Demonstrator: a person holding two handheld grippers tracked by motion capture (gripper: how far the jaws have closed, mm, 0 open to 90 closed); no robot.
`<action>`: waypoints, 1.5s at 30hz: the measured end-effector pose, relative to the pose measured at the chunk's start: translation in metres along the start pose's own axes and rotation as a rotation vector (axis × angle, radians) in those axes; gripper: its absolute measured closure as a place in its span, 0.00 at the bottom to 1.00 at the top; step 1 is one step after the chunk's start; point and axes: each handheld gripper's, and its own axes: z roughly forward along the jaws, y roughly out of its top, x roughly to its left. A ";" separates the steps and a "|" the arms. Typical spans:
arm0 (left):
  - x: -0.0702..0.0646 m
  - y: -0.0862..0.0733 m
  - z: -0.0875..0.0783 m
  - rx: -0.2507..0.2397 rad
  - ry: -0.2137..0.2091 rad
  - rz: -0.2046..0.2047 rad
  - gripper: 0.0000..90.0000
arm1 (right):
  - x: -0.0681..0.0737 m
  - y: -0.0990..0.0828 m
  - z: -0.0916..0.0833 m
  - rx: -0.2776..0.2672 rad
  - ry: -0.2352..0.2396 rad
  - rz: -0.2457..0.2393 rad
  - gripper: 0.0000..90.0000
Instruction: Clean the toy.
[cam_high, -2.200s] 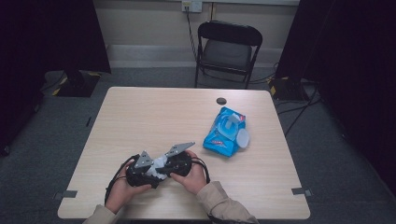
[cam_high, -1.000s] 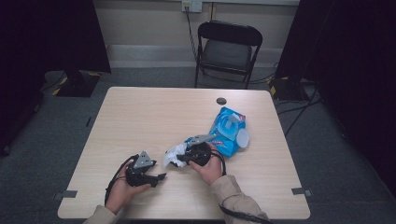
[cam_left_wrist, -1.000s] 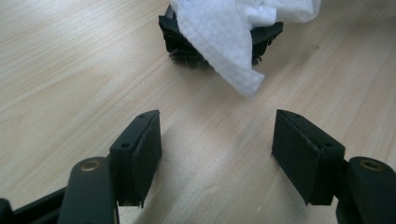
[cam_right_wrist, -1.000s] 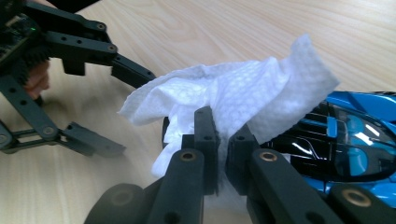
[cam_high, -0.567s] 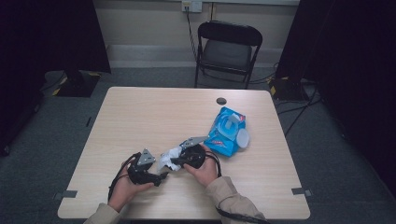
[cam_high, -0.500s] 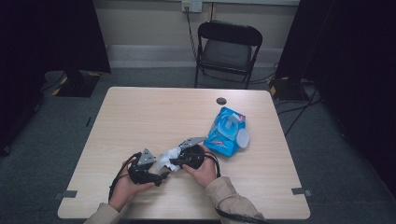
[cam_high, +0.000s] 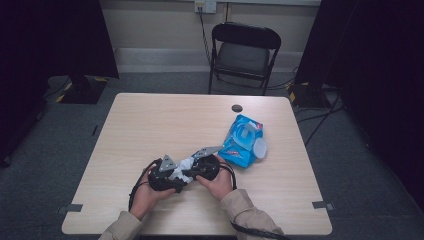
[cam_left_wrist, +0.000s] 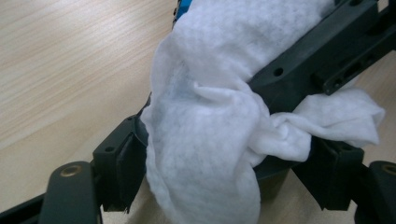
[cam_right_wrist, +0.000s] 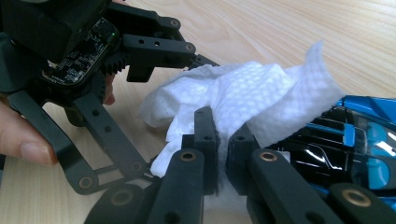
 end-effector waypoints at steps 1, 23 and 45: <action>0.000 0.000 0.000 -0.001 0.001 0.000 0.27 | 0.000 0.000 0.000 -0.001 0.002 0.008 0.96; 0.003 -0.018 -0.027 0.044 -0.011 0.004 0.28 | 0.011 0.000 0.003 0.004 0.029 -0.017 0.96; 0.004 -0.020 -0.027 0.027 -0.015 0.010 0.28 | -0.026 -0.010 -0.021 -0.033 -0.091 0.050 0.96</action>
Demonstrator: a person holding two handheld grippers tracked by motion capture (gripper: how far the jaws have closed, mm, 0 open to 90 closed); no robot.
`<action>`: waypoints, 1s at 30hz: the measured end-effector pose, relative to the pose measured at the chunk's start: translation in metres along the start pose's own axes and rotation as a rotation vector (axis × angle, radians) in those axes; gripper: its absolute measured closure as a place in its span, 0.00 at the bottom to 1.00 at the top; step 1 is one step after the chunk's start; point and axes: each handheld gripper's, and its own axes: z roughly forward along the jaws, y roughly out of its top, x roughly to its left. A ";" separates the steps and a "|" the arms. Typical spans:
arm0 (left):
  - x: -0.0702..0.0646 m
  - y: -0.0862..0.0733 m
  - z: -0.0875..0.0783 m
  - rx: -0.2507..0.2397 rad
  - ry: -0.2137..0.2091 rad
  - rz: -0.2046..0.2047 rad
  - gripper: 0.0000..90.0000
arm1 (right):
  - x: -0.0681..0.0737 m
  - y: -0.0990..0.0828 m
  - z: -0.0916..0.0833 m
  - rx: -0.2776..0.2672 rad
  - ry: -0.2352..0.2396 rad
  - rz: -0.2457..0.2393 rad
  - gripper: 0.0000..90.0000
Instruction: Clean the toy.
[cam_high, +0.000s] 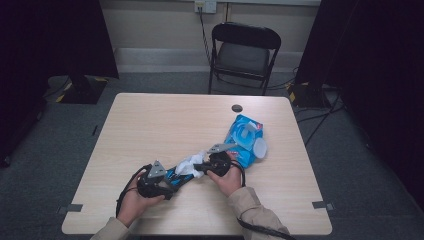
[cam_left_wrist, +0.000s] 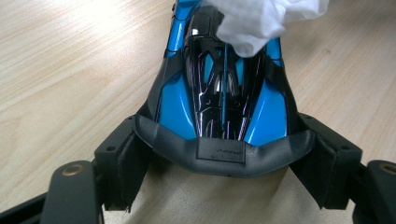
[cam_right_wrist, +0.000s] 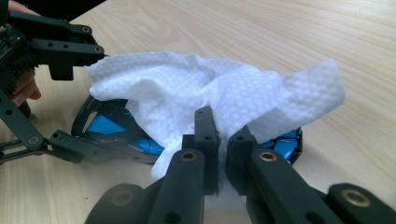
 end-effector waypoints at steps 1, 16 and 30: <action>0.000 0.000 0.000 -0.001 0.000 0.000 0.28 | -0.001 0.000 0.000 -0.006 -0.001 0.006 0.96; 0.000 -0.003 0.000 -0.026 -0.004 0.003 0.28 | -0.019 -0.006 -0.009 -0.028 -0.101 0.044 0.96; 0.001 -0.003 0.000 -0.027 -0.004 0.003 0.28 | -0.010 0.006 -0.021 -0.058 -0.101 0.008 0.96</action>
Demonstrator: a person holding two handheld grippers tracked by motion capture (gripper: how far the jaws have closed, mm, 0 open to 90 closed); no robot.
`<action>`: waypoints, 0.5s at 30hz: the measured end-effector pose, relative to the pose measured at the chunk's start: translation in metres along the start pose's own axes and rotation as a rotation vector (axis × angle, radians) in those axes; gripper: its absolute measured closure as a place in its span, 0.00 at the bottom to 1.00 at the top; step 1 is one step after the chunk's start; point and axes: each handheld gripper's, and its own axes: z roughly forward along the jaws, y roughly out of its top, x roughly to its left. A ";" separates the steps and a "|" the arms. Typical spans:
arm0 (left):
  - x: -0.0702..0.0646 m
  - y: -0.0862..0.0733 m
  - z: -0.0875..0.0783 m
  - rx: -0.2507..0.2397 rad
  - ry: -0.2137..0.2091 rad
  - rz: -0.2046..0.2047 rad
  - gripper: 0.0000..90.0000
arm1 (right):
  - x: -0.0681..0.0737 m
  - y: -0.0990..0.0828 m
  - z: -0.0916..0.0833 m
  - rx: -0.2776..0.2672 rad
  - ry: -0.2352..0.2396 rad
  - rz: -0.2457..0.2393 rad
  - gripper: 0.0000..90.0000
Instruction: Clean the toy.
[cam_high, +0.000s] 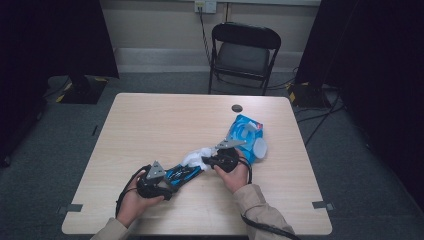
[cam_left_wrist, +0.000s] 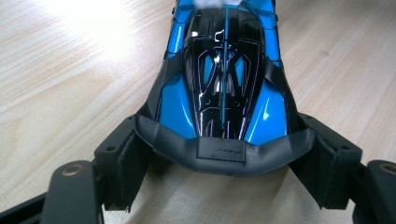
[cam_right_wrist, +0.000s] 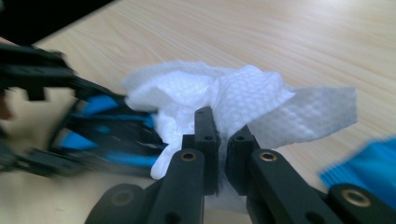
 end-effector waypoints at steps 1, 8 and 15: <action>0.000 0.000 0.000 0.000 0.000 0.000 0.28 | 0.004 0.004 0.000 -0.008 0.019 -0.003 0.96; 0.000 0.000 0.000 0.000 0.000 0.001 0.28 | 0.039 0.014 0.017 -0.009 0.161 -0.033 0.96; 0.000 0.000 0.000 0.000 0.000 0.001 0.28 | 0.069 0.012 0.048 0.047 0.243 -0.057 0.96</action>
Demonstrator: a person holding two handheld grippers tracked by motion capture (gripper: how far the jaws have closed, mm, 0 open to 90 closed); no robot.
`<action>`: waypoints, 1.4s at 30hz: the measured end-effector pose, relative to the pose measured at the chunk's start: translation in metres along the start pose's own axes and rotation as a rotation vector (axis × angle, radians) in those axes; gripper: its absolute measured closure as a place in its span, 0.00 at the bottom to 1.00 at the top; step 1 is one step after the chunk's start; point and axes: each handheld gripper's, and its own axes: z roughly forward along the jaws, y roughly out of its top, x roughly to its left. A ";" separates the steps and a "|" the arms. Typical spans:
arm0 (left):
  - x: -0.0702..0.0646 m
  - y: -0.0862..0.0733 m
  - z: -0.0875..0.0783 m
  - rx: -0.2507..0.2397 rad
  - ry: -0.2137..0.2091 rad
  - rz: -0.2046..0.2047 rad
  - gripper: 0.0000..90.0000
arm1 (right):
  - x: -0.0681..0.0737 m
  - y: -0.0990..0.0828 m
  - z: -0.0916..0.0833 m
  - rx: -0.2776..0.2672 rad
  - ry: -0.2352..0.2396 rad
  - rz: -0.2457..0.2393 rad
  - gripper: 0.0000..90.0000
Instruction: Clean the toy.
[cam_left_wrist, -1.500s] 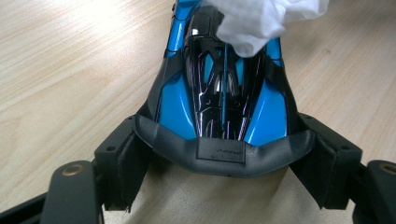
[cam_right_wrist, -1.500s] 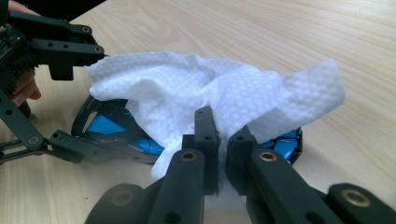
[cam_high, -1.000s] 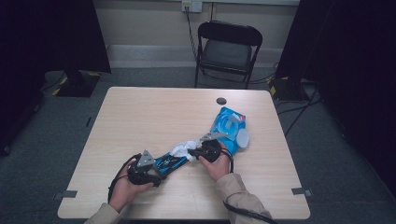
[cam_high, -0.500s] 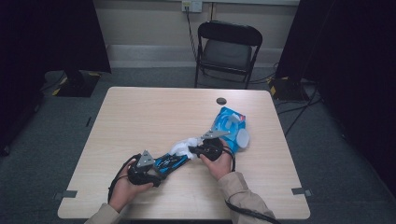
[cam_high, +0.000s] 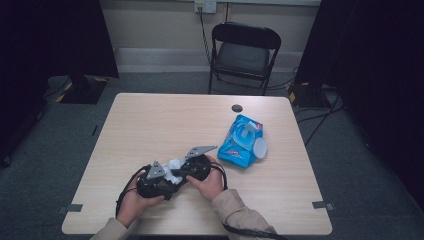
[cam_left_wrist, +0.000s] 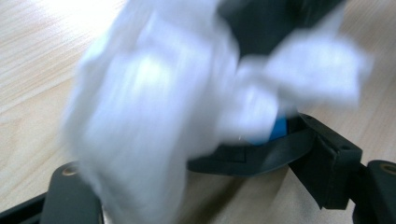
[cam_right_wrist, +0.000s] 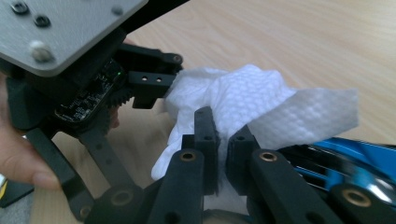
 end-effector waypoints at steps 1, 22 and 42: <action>0.000 0.000 0.000 0.000 0.000 0.000 0.28 | 0.001 0.000 0.003 0.006 -0.003 -0.002 0.96; 0.000 0.001 0.001 0.001 0.003 -0.001 0.28 | -0.016 -0.001 0.003 -0.006 -0.106 0.001 0.96; 0.000 0.001 0.001 0.001 0.003 -0.002 0.28 | -0.066 -0.011 -0.025 -0.021 -0.243 0.089 0.96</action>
